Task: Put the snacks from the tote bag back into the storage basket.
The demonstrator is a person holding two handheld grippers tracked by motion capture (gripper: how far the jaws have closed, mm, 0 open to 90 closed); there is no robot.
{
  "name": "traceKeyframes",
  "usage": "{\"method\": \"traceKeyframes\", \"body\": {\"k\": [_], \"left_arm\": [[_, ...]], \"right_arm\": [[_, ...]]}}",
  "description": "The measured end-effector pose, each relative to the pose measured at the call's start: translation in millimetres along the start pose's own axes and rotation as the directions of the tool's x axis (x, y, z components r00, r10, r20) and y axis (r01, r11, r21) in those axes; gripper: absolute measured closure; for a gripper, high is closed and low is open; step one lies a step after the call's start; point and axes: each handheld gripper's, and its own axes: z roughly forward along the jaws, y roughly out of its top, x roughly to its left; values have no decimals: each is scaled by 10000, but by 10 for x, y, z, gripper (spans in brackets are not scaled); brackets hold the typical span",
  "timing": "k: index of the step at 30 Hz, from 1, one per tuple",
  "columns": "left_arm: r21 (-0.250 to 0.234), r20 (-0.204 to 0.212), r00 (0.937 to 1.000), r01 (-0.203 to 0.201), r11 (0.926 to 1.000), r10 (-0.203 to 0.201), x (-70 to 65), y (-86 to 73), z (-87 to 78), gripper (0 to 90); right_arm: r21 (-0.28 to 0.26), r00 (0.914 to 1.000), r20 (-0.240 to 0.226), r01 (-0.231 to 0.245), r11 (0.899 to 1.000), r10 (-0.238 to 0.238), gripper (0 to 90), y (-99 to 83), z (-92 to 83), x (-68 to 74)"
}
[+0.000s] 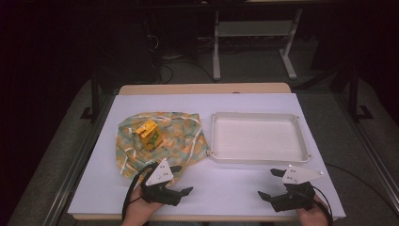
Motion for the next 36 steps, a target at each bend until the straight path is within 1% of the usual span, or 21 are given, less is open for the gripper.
{"method": "traceKeyframes", "body": {"k": [2,7,9,12,13,16,18,20,23,26,28,31,33,34,36], "left_arm": [[-60,69,9999,107,9999,-106,3,-4,-3,232],[-73,22,10000,56,10000,-56,6,3,-10,232],[-31,9,10000,-45,10000,45,-6,10,-5,232],[5,24,10000,-84,10000,84,-22,11,1,232],[24,7,9998,-194,9998,194,-31,15,3,232],[17,-35,9998,-205,9998,205,-41,17,2,232],[-64,67,9998,-193,9998,193,-33,32,-22,231],[-156,10,9998,-211,9997,211,-33,47,-44,231],[-275,-67,9998,-176,9995,174,-28,53,-68,231],[-198,-141,9998,-131,9997,129,-11,46,-76,231],[-253,-146,9999,-56,9997,52,-2,46,-81,231],[-243,-196,9998,-105,9996,100,9,54,-87,231],[-194,-157,9999,2,9998,-5,20,65,-82,231],[-156,-162,9999,-62,9999,60,31,70,-82,231],[-180,-148,9999,66,9998,-69,42,79,-85,232]], "right_arm": [[-1,9999,9,103,9999,-103,135,2,2,-1],[11,10000,13,99,10000,-99,134,1,-1,4],[17,10000,36,54,10000,-54,134,-2,-6,6],[11,10000,38,61,10000,-61,134,-3,-9,4],[24,10000,45,45,10000,-45,134,-1,-7,5],[18,9999,25,119,9999,-119,134,1,-1,2],[39,9999,14,114,9999,-114,134,3,-2,11],[55,10000,21,91,9999,-91,134,2,-3,14],[65,9999,4,121,9999,-121,135,2,-1,8],[80,9999,-12,121,9999,-121,135,2,-2,11],[74,9999,-5,146,9999,-146,135,2,-1,12],[72,9999,-12,150,9999,-150,134,3,1,12],[63,9999,-1,143,9999,-143,134,3,4,13],[65,9999,0,139,9999,-139,134,4,5,13],[61,9998,-3,179,9998,-179,134,3,5,13]]}}
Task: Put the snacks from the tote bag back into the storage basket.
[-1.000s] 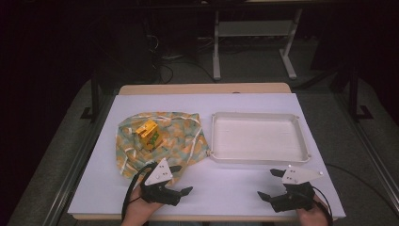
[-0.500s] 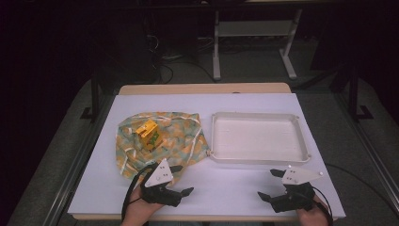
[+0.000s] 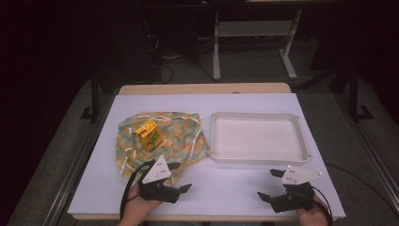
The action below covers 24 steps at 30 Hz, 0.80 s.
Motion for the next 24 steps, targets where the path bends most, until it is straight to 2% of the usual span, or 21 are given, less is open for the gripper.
{"method": "traceKeyframes", "body": {"k": [12,21,24], "left_arm": [[-197,40,9999,98,9998,-97,70,36,-87,232],[-66,-20,9997,258,9996,-258,135,86,-147,231],[-48,-88,9998,159,9999,-160,146,101,-157,231]], "right_arm": [[-6,10000,-6,20,10000,-20,135,1,-2,2],[-4,10000,-10,39,10000,-39,135,2,-3,4],[-3,10000,-10,19,10000,-19,134,3,-2,3]]}}
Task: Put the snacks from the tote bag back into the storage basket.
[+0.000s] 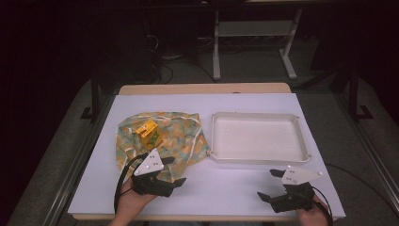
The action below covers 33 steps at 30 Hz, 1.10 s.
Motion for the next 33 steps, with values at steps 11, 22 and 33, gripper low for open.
{"method": "traceKeyframes", "body": {"k": [11,22,33], "left_arm": [[302,-329,9994,-97,9995,107,124,160,-123,232],[637,-946,9955,125,9979,-64,396,241,-292,258],[701,-1472,9889,299,9971,-193,595,369,-434,232]], "right_arm": [[-131,9996,185,-212,9997,214,135,-14,-28,-4],[-163,9995,176,-267,9995,269,134,-10,-29,7],[-161,9994,187,-279,9995,282,134,-11,-25,6]]}}
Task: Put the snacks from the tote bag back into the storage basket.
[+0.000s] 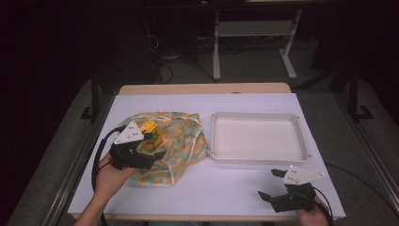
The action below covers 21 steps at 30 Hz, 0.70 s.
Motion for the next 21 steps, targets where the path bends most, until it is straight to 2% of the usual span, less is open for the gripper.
{"method": "traceKeyframes", "body": {"k": [5,11,17,18,21], "left_arm": [[10,-156,9997,200,9998,-200,61,-2,1,232],[176,-354,9984,449,9988,-443,214,5,3,232],[249,-608,9954,760,9968,-743,348,-7,-8,220],[282,-717,9940,845,9960,-823,403,-18,-17,219],[320,-750,9924,999,9945,-973,444,-32,-20,218]], "right_arm": [[42,10000,-10,42,10000,-42,135,0,6,-10],[38,10000,-15,26,10000,-26,135,-1,6,-10],[42,10000,-28,-1,10000,1,135,-2,10,-10],[46,10000,-31,-7,10000,8,134,-2,11,-10],[48,10000,-34,-23,10000,23,134,-2,13,-9]]}}
